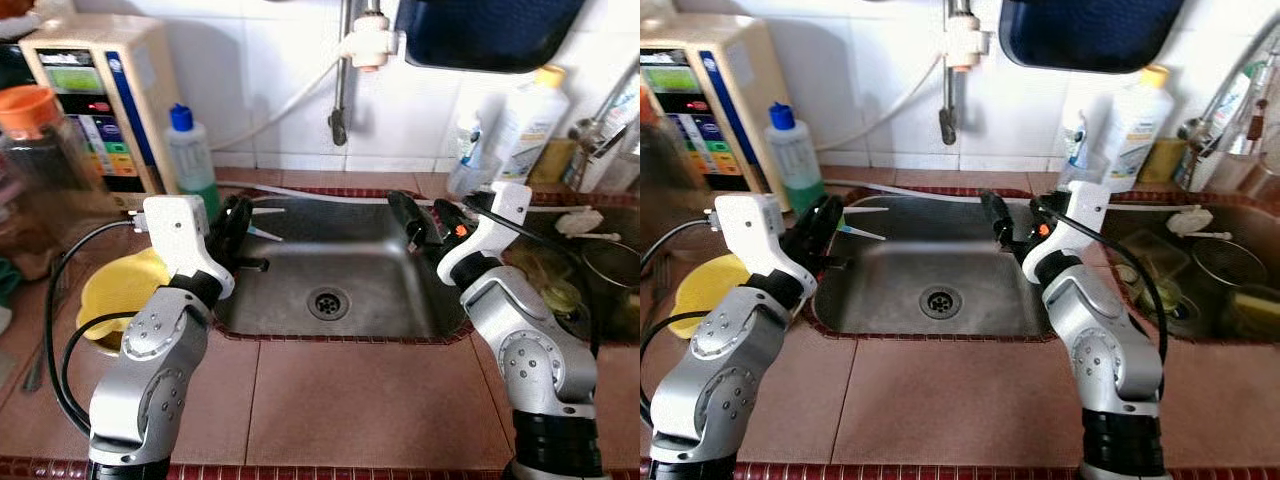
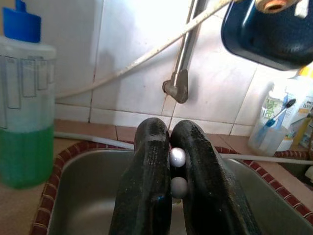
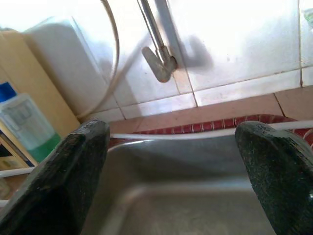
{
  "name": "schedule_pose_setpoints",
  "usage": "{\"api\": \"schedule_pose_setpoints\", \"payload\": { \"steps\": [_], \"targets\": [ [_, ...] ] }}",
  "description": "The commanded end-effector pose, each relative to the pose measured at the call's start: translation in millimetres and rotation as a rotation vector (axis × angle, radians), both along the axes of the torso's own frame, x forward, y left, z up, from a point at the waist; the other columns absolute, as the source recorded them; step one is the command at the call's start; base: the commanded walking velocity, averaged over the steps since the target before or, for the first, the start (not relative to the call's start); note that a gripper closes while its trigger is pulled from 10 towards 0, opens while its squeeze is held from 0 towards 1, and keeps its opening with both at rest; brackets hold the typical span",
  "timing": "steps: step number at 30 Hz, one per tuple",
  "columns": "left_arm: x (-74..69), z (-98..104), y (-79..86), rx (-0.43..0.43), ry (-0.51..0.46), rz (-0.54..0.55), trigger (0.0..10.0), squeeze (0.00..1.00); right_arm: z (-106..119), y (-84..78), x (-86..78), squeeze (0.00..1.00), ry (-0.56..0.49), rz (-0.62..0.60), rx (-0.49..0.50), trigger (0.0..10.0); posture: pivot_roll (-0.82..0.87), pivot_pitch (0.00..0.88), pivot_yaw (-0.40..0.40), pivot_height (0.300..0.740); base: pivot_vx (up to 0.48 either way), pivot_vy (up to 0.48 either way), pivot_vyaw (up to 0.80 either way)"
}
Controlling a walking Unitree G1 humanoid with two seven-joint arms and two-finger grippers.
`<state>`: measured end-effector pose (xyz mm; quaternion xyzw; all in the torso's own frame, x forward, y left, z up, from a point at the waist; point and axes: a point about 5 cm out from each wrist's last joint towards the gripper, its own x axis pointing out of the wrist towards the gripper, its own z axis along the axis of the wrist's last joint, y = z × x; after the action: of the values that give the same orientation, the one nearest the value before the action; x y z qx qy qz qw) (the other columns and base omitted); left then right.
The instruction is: Kitchen organization
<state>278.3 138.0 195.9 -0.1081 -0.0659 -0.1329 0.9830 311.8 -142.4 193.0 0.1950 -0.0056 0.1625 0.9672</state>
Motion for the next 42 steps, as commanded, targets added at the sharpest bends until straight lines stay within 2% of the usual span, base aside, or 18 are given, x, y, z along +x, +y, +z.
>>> {"api": "schedule_pose_setpoints", "payload": {
  "steps": [1,10,13,23,26,42],
  "targets": [
    [0.1,3.0,0.8,0.004,-0.013,0.016,10.0,0.00,3.9,2.7,1.2,0.00,-0.009,0.010,-0.006,10.0,0.04,0.000,-0.003,0.740,0.000,0.000,-0.80],
    [5.3,11.3,-2.3,-0.052,-0.051,0.027,10.0,0.00,2.9,6.5,0.8,0.00,0.001,0.027,-0.005,10.0,0.04,0.000,-0.015,0.740,0.000,0.000,-0.80],
    [9.6,15.4,-6.3,-0.078,-0.063,0.016,10.0,0.00,3.6,9.4,2.2,0.00,0.000,0.040,0.000,10.0,0.04,0.000,-0.018,0.740,0.000,0.000,0.00],
    [13.0,18.6,-16.1,-0.061,-0.075,0.015,10.0,0.00,4.6,12.3,4.1,0.00,-0.004,0.050,0.001,10.0,0.03,0.000,-0.015,0.740,0.000,0.000,0.00],
    [12.8,16.9,-16.4,-0.081,-0.061,0.016,10.0,0.00,4.9,13.3,4.3,0.00,-0.007,0.048,0.003,10.0,0.04,0.000,-0.013,0.740,0.000,-0.320,0.00],
    [13.8,16.9,-14.7,-0.066,-0.060,0.027,10.0,0.00,6.7,12.6,6.6,0.00,-0.015,0.039,0.008,10.0,0.04,0.000,-0.007,0.740,0.000,-0.467,0.00]
  ]
}}
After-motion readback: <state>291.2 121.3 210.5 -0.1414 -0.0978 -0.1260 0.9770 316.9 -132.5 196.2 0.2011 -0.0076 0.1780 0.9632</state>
